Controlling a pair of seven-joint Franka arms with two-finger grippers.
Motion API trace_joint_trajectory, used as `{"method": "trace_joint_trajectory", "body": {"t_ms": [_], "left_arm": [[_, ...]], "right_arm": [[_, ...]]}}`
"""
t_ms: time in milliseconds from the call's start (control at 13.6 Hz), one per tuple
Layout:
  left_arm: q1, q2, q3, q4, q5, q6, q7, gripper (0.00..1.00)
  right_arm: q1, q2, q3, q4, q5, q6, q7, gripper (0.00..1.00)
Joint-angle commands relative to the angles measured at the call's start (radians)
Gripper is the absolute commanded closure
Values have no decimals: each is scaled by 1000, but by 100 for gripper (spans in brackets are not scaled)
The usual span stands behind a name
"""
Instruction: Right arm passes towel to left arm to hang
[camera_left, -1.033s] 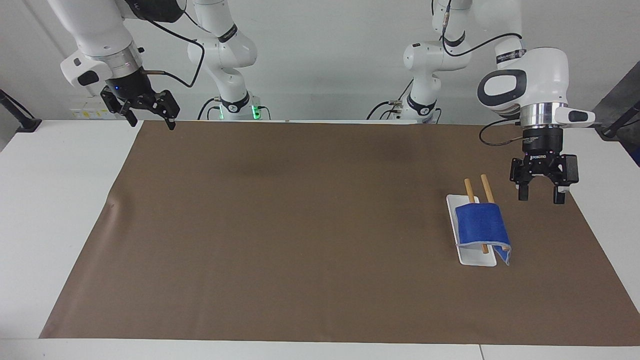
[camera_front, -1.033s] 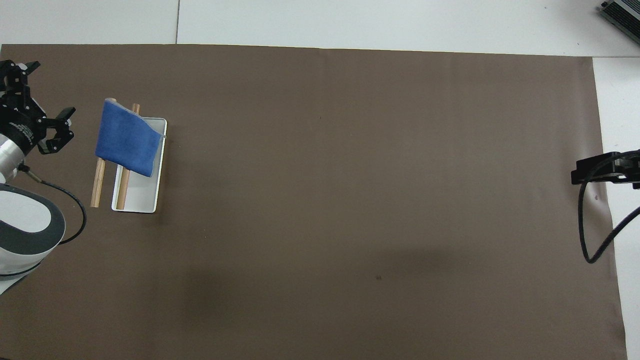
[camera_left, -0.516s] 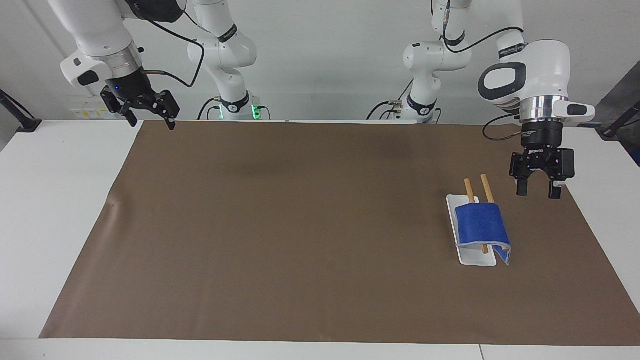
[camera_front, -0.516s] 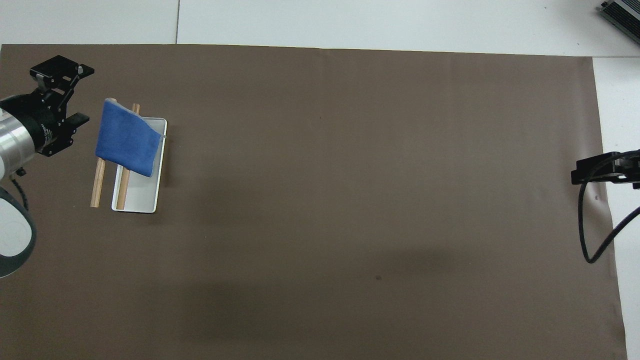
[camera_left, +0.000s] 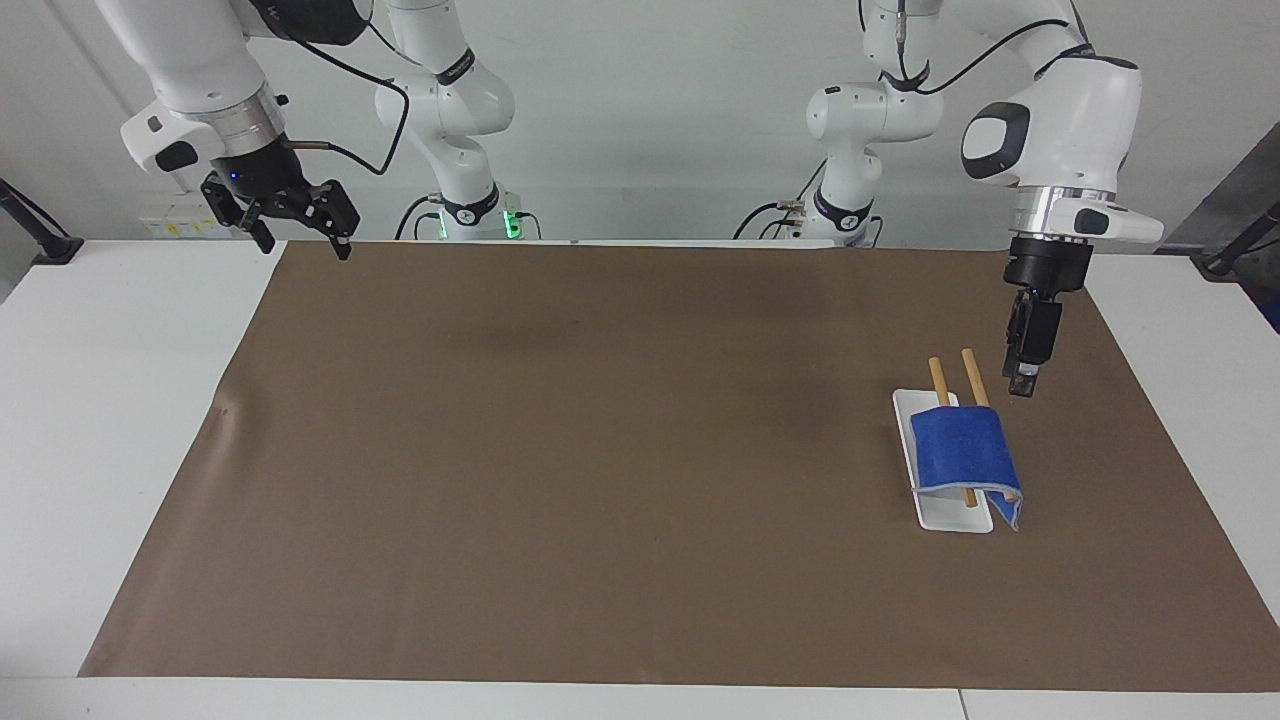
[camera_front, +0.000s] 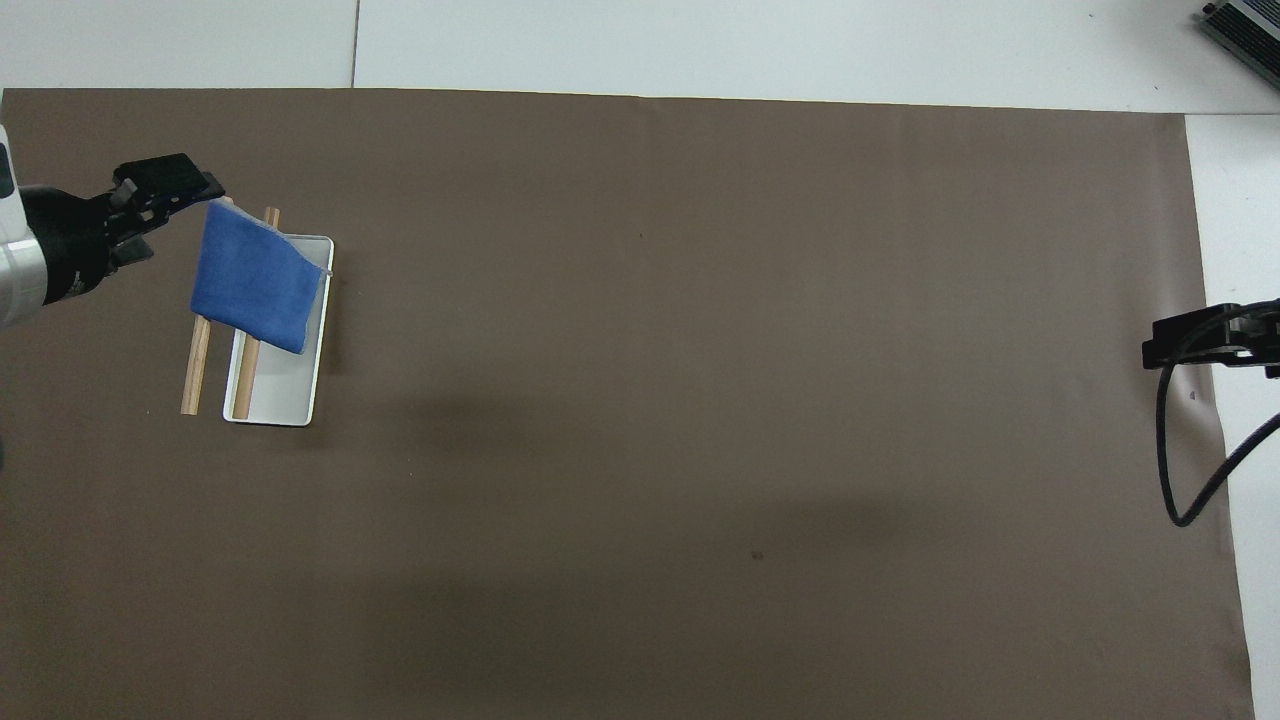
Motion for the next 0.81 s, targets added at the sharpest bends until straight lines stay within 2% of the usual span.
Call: {"method": "trace_joint_trajectory", "body": {"t_ms": [0,369,664,738], "left_arm": [[-6,42,5,99,89,-131,93,0],[-4,36,-19,223,102,-392,144,0],[-32,32,0,242,117,-511,209,0],[-32,38,0,275,136,-550,212,0]], "right_arm": [[-2,-16,-2,-12,-2,-13,-17,0],[-2,-16,-2,-14,-2,-13,-17,0],[-2,-16,-2,-14,-2,-13,-17,0],[-2,-16,-2,-14,-2,-13,-17,0]]}}
